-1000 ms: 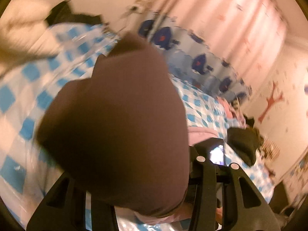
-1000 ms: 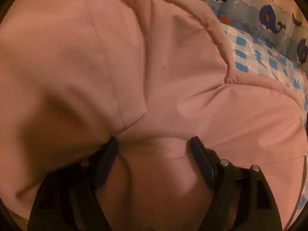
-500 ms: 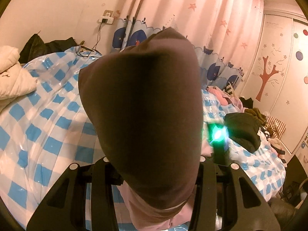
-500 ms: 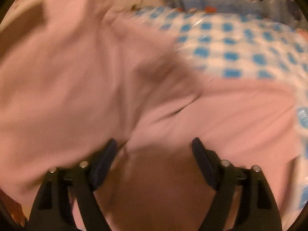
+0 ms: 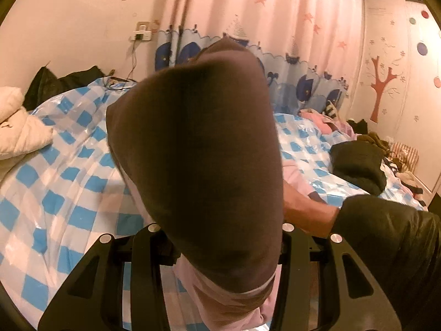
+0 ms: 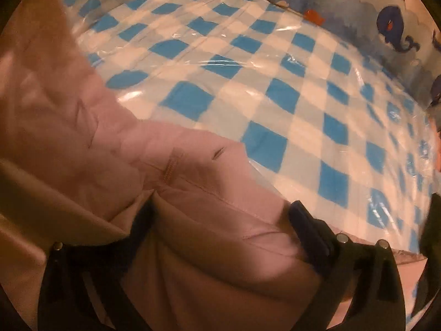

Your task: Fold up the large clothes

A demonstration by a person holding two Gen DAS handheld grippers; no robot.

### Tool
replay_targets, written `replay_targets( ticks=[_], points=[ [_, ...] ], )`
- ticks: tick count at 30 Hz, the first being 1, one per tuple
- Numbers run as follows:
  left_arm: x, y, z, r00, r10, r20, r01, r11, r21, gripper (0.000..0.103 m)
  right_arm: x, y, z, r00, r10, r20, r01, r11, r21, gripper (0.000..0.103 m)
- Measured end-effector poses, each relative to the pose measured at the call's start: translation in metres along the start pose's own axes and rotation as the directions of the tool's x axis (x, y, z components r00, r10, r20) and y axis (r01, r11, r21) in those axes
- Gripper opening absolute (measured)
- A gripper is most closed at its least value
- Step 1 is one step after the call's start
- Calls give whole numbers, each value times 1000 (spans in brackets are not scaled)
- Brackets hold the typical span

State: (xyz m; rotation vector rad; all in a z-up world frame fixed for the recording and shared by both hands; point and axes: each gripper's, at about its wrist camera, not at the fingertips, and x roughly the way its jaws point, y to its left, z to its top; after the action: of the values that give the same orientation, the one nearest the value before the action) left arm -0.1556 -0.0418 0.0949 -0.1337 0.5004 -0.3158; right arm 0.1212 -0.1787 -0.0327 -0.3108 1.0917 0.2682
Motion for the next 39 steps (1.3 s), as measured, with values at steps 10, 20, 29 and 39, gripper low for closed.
replay_targets(
  ticks=[10,20,29,39],
  points=[
    [15,-69,13,999,-41,-34,45,992,115,40,-129,-147,-78,852,450,268,-518,800,303,95],
    [74,-203,-12,982,36,-184,56,879,473,40,-112,-255,-199,568,666,484,-802,316,507,95],
    [109,-274,-54,970,73,-233,105,736,668,46,-170,-293,-192,558,612,561,-830,407,381,95],
    [127,-301,-92,965,90,-245,142,607,782,64,-137,-249,-108,784,576,233,-619,700,355,96]
  ],
)
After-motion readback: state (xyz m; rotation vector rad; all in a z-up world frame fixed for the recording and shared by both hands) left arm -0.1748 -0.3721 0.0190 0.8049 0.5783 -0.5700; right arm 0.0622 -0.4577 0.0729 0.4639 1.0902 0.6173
